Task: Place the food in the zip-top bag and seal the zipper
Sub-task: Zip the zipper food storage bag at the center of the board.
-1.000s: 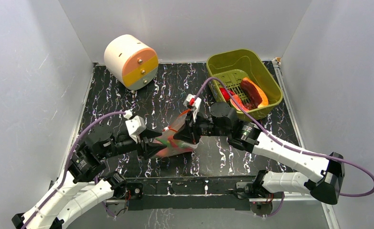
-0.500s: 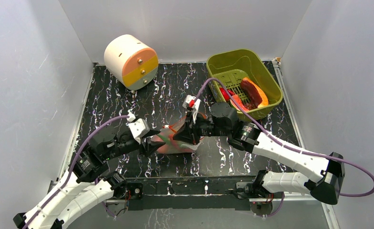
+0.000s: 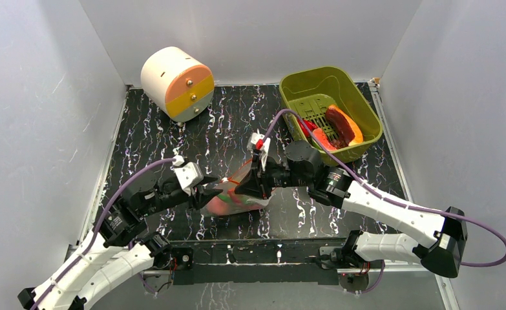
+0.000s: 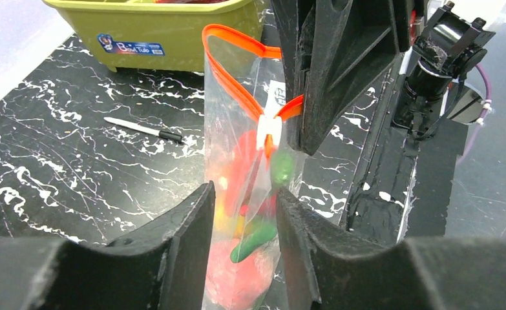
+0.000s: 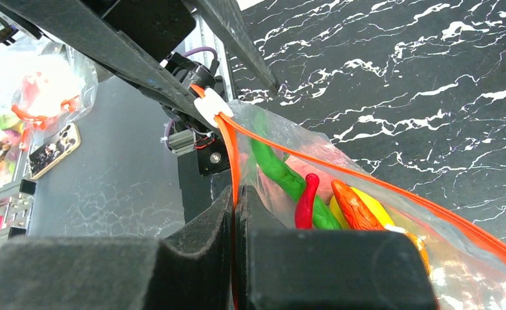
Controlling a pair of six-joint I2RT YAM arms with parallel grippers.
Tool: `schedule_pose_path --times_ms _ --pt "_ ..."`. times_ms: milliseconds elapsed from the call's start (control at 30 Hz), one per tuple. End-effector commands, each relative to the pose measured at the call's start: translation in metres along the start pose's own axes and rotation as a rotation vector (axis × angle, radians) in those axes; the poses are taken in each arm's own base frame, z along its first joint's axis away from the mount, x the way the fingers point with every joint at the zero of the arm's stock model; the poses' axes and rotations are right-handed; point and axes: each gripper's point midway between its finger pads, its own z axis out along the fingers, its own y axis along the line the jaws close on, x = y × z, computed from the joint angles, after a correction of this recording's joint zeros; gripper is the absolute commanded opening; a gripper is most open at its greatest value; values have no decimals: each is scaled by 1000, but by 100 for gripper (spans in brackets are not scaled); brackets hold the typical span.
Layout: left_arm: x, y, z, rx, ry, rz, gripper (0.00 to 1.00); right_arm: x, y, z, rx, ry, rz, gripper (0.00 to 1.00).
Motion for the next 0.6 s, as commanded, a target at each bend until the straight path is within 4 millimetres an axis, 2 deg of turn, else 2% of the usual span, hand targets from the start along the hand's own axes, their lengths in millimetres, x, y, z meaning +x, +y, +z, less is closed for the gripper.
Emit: schedule_pose_path --times_ms 0,167,533,567 --pt "-18 -5 0 34 -60 25 35 -27 13 -5 -44 -101 -69 0" --pt "-18 -7 -2 38 -80 18 20 -23 8 -2 -31 -90 -49 0" --pt "-12 -15 7 93 -77 4 20 -21 12 1 -61 -96 -51 0" --pt "-14 -15 7 97 -83 5 17 -21 12 2 -61 -95 -49 0"
